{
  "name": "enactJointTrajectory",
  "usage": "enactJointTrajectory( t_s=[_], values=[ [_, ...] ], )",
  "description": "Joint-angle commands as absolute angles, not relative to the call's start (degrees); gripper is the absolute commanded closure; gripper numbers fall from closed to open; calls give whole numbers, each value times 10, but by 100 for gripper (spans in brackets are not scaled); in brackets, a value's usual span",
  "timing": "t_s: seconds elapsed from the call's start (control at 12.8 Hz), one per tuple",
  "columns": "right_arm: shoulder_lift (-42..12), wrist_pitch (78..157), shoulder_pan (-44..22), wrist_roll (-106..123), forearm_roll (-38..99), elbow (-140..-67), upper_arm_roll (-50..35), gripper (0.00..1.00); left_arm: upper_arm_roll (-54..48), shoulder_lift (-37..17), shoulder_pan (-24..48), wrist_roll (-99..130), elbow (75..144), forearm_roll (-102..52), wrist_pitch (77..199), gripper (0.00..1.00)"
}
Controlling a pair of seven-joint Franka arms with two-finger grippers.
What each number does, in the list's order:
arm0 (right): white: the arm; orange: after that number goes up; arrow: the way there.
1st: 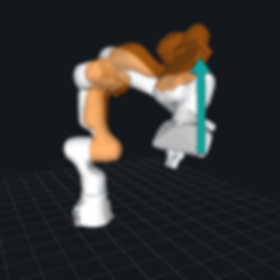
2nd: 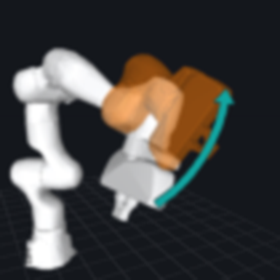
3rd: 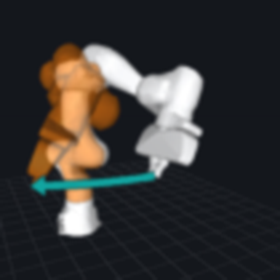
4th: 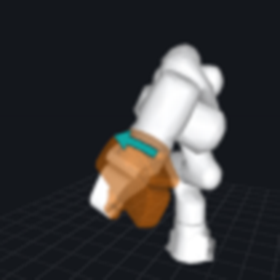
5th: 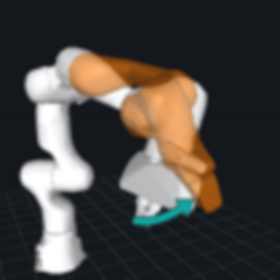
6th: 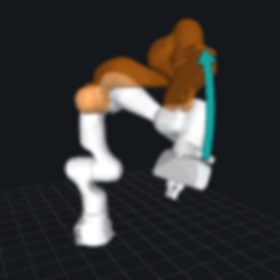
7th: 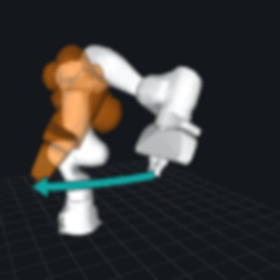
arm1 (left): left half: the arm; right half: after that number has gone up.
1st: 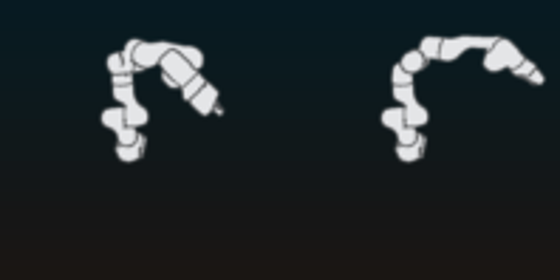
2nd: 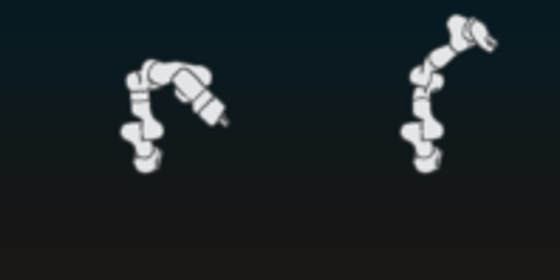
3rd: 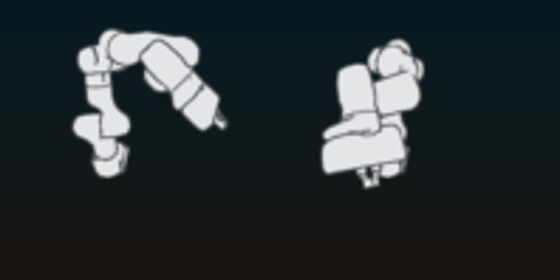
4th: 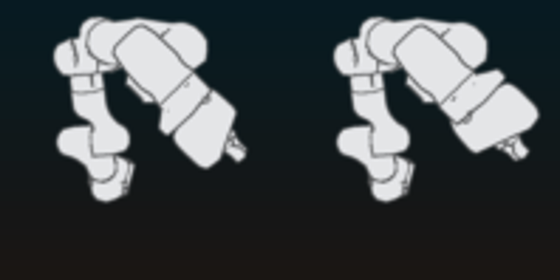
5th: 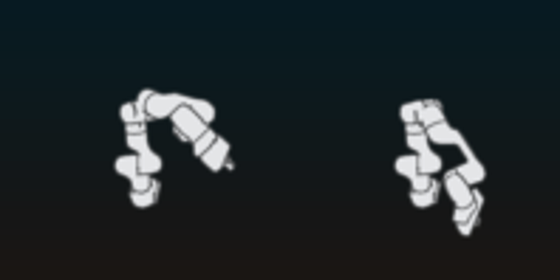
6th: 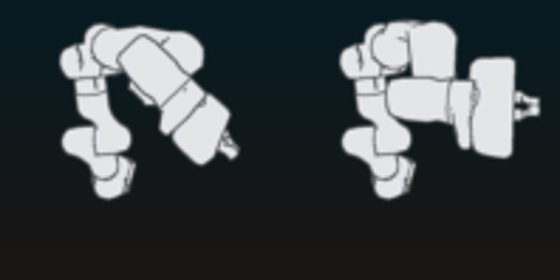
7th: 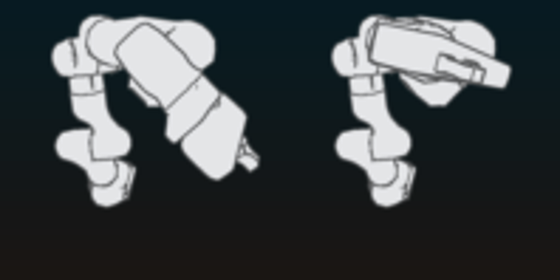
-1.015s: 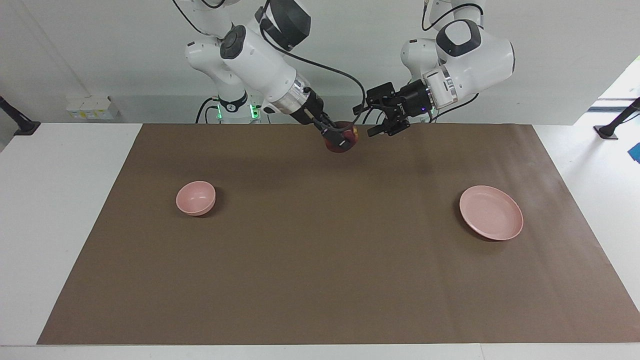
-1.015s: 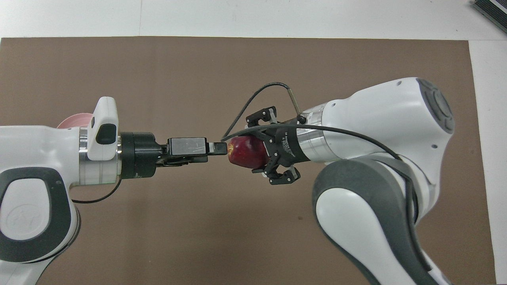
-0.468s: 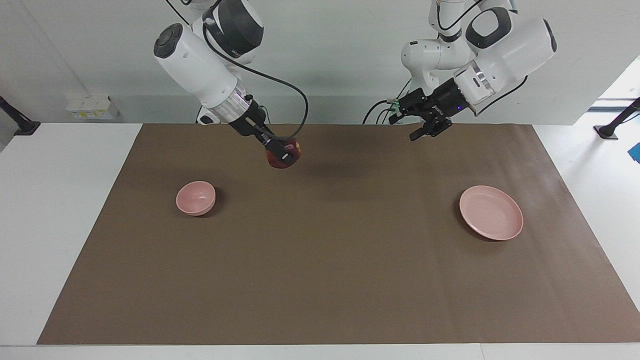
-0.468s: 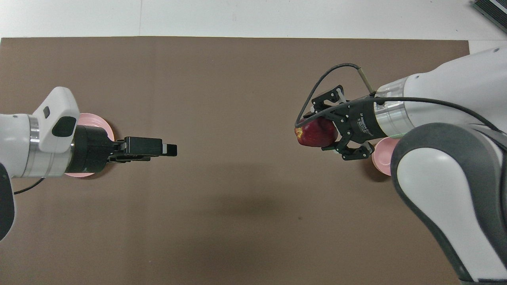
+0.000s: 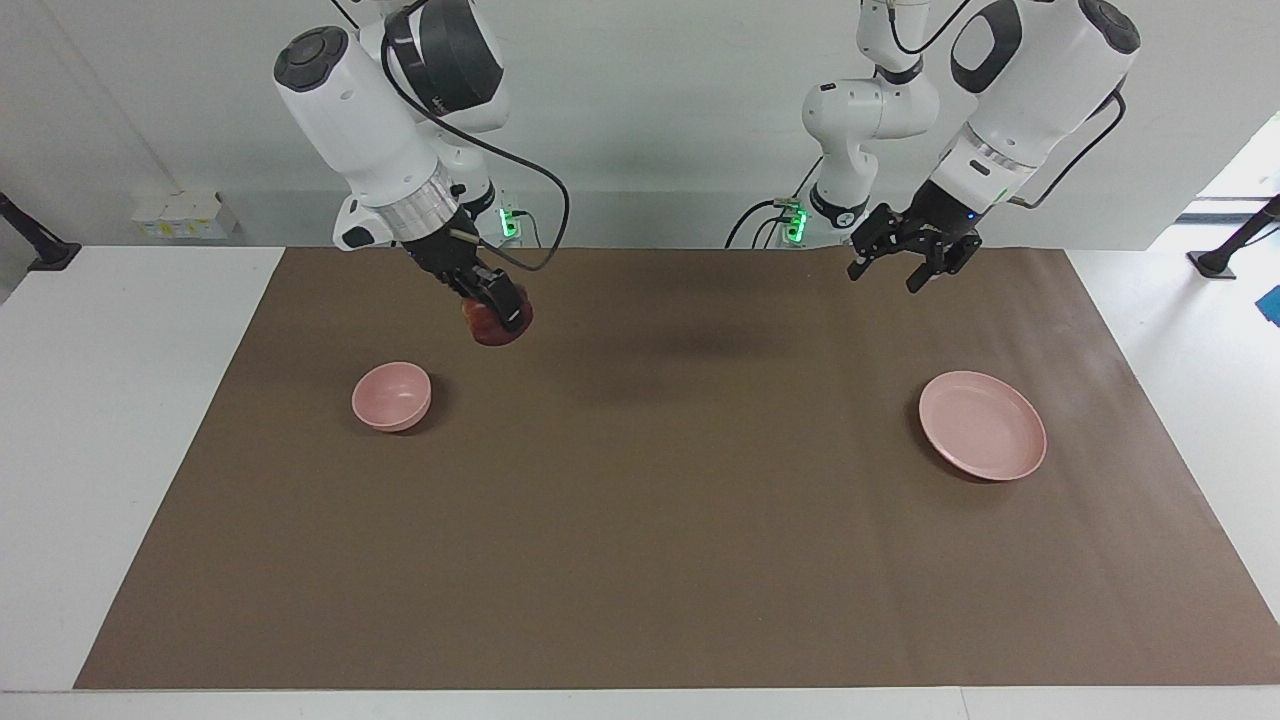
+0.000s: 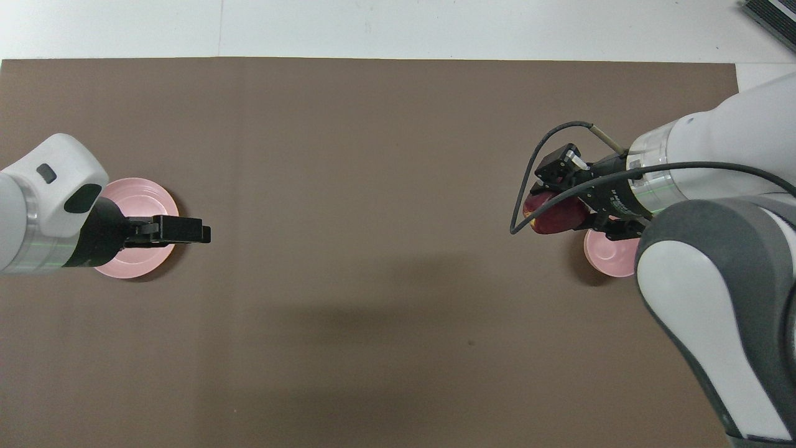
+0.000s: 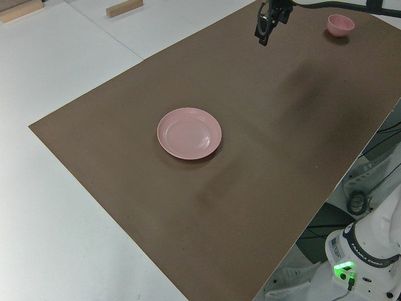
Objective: Move apple from plate to bowl
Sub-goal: 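Carry the apple over the pink bowl with the right gripper while the left gripper retracts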
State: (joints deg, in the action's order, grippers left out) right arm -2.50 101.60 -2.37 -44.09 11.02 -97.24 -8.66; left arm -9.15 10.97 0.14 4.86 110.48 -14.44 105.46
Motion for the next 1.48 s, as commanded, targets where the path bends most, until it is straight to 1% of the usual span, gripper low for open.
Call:
enactJointTrajectory(
  t_s=[0.0, 0.16, 0.23, 0.39, 0.47, 0.62, 0.78, 0.86, 1.01, 1.25, 1.4],
  values=[
    [-9, 998, 2, -358, 49, -983, -94, 91, -97, 105, -23, 55, 1061, -74, 1018, 0],
    [0, 1009, 22, -290, 34, -1002, -94, 92, -97, 95, -28, 46, 1014, -26, 975, 0],
    [0, 1014, 29, -260, 16, -1006, -94, 99, -97, 89, -30, 42, 990, -17, 960, 0],
    [-2, 1019, 51, -221, 8, -1034, -95, 100, -96, 75, -32, 39, 942, -4, 926, 0],
    [-4, 1023, 58, -223, 8, -1052, -94, 100, -96, 69, -41, 26, 935, -14, 925, 0],
    [-9, 1052, 84, -215, 8, -1090, -95, 100, -94, 60, -61, -16, 930, -29, 924, 0],
    [-11, 1102, 97, -206, 8, -1134, -95, 100, -95, 66, -93, -55, 937, -29, 919, 0],
    [-12, 1130, 105, -199, 8, -1156, -95, 100, -96, 68, -97, -55, 941, -29, 917, 0],
    [-18, 1160, 108, -190, 7, -1172, -95, 100, -96, 82, -89, -55, 967, -29, 916, 0],
    [-61, 1217, 120, -190, 1, -1182, -94, 100, -102, 82, -89, -13, 969, -28, 913, 0],
    [-71, 1246, 127, -189, -8, -1200, -94, 100, -104, 80, -72, 9, 972, -28, 898, 0]
  ],
)
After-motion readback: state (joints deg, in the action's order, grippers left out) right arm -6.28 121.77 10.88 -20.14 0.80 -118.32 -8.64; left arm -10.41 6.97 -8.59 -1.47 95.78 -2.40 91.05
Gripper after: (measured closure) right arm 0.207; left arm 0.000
